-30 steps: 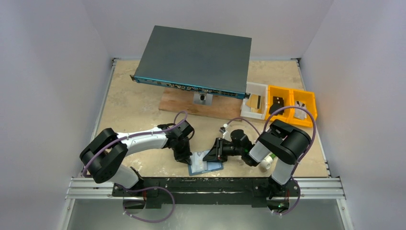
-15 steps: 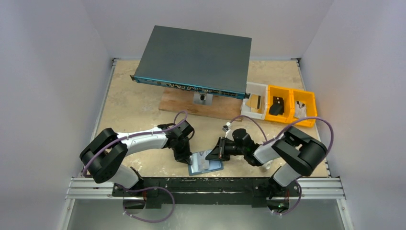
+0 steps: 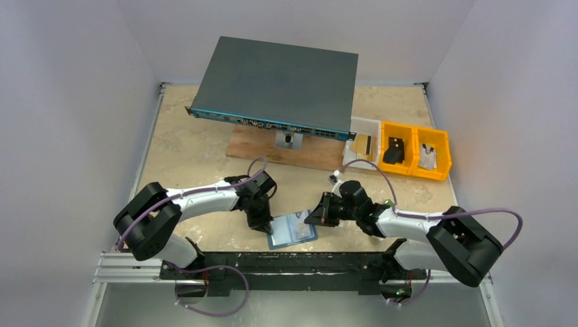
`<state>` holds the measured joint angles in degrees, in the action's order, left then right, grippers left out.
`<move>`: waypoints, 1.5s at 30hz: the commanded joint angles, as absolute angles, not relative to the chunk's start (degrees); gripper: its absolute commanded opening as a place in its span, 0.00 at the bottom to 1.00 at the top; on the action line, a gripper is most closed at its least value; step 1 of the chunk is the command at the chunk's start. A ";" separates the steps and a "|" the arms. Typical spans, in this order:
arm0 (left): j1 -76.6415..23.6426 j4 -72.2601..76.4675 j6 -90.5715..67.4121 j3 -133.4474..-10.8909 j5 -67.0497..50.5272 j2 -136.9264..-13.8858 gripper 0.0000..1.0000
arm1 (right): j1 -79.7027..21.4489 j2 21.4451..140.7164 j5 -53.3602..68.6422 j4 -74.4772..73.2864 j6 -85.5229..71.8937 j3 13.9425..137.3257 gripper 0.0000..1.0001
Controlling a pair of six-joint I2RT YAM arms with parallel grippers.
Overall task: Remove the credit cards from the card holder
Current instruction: Remove the credit card from the card holder, then place the credit card in the storage box.
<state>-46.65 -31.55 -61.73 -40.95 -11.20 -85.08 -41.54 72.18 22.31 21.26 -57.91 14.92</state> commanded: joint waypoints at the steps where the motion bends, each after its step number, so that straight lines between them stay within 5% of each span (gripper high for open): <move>1: -46.18 -35.87 -58.19 -41.54 -3.75 -85.08 0.00 | -41.04 68.03 19.03 14.00 -55.40 17.57 0.00; 7: -46.14 -37.73 -56.23 -45.76 -4.65 -81.90 0.00 | -40.64 62.62 17.67 7.87 -55.23 19.75 0.00; 11: -46.17 -40.78 -54.89 -49.25 -3.96 -78.90 0.11 | -40.12 59.64 16.06 2.87 -54.49 21.87 0.00; 22: -46.10 -44.09 -50.81 -52.40 -3.25 -73.15 0.60 | -35.11 53.12 8.49 -14.78 -51.67 28.50 0.00; 27: -46.05 -45.13 -47.60 -54.34 -4.08 -72.72 0.74 | -30.63 50.78 5.14 -22.18 -50.39 31.41 0.00; 45: -45.30 -48.06 -39.60 -58.12 -9.53 -71.58 0.76 | -4.45 62.72 -16.59 -42.11 -34.08 57.60 0.00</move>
<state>-46.06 -46.02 -42.92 -54.83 -8.08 -73.52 -8.23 60.49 -7.33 -37.85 -39.83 49.98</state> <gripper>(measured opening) 0.759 0.004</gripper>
